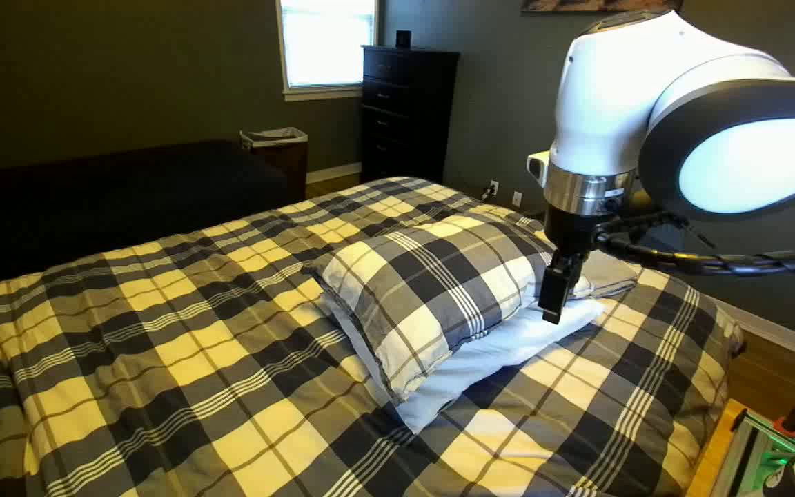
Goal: Slide the checked black and white pillow downwards on the bed
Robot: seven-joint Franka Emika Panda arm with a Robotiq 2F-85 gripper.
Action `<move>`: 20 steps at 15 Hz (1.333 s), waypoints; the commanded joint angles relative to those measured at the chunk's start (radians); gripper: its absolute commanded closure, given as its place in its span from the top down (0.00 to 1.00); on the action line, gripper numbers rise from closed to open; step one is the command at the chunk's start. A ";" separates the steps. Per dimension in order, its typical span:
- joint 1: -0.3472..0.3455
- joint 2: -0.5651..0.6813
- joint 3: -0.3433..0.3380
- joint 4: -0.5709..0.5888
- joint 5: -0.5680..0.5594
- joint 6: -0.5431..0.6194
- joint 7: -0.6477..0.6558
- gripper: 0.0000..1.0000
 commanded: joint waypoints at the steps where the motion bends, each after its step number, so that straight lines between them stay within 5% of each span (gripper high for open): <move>1: 0.023 0.003 -0.021 0.002 -0.012 -0.002 0.010 1.00; 6: 0.023 0.003 -0.021 0.002 -0.012 -0.002 0.010 1.00; 11: -0.031 -0.099 -0.084 -0.113 -0.042 0.117 0.055 1.00; 15: -0.146 -0.179 -0.084 -0.222 -0.241 0.263 0.108 1.00; 18: -0.257 -0.141 -0.083 -0.173 -0.364 0.337 0.186 1.00; 19: -0.197 -0.135 -0.093 -0.167 -0.305 0.282 0.135 1.00; 20: -0.215 -0.134 -0.095 -0.162 -0.315 0.291 0.135 1.00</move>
